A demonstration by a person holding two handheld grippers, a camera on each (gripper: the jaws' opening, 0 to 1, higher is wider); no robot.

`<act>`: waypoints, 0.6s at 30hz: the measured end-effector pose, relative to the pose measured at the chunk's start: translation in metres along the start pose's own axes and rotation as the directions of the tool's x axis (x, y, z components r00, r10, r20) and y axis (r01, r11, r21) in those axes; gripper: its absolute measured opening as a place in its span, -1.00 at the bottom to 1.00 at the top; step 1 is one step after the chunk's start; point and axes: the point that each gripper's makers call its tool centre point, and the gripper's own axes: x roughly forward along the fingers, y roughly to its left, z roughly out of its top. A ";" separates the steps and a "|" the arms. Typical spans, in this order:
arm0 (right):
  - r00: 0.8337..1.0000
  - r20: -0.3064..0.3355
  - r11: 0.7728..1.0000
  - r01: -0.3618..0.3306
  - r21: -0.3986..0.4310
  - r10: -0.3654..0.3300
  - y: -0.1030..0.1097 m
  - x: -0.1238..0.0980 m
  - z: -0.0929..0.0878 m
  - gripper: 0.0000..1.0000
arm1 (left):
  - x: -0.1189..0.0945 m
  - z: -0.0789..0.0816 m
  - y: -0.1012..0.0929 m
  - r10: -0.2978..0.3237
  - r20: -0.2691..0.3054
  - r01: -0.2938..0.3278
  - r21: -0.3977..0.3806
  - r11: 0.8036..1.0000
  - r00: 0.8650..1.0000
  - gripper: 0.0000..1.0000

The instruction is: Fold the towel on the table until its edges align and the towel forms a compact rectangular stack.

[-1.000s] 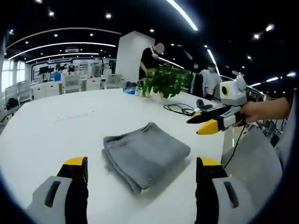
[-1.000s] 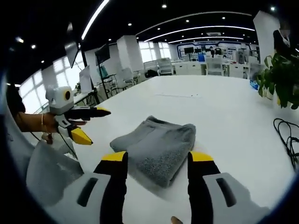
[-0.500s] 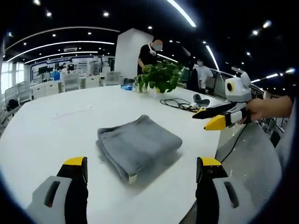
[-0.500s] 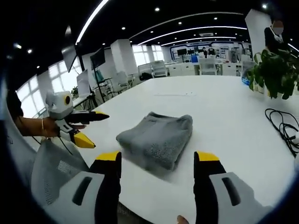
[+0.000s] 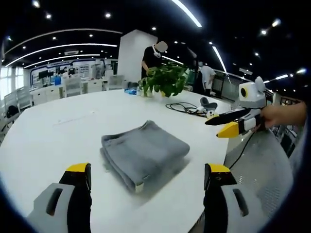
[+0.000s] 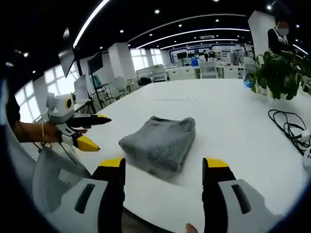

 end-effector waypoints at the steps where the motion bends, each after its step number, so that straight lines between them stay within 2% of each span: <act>1: 1.000 0.000 1.000 -0.001 0.001 0.001 0.001 0.001 0.000 0.28 | 0.000 0.000 0.000 0.000 0.001 0.000 -0.001 1.000 1.000 0.99; 11: 1.000 0.003 1.000 0.002 0.012 -0.002 0.004 0.000 -0.001 0.28 | -0.006 -0.010 0.001 -0.007 -0.020 0.006 -0.012 1.000 1.000 0.97; 18: 1.000 -0.007 1.000 -0.006 0.011 0.006 0.005 0.000 -0.004 0.28 | -0.007 -0.012 0.002 0.006 -0.012 -0.006 -0.025 1.000 1.000 0.97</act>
